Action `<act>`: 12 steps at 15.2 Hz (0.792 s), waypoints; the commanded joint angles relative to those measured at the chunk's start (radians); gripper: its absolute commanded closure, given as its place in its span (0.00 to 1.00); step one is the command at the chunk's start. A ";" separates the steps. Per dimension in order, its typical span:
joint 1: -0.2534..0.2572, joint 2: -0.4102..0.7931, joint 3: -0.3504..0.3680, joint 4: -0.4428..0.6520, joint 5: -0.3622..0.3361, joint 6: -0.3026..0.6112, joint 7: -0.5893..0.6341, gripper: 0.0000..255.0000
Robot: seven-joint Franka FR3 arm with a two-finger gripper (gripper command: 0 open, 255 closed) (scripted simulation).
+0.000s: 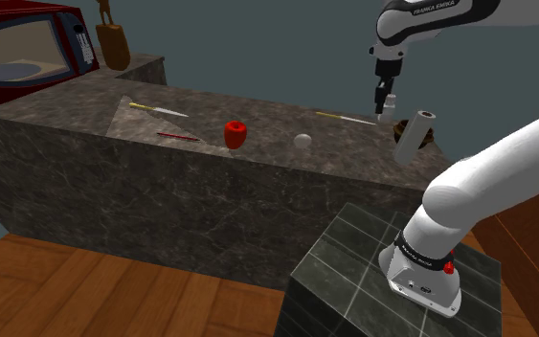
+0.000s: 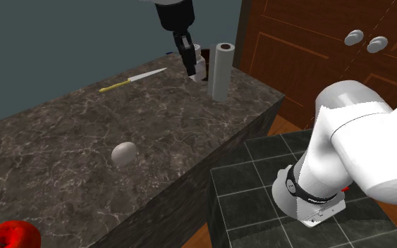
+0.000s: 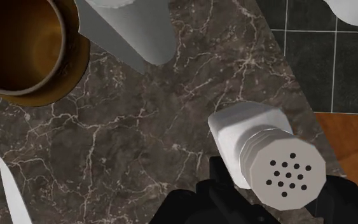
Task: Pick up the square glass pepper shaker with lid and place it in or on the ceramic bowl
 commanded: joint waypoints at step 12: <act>-0.085 0.252 -0.255 0.246 0.019 0.073 -0.363 1.00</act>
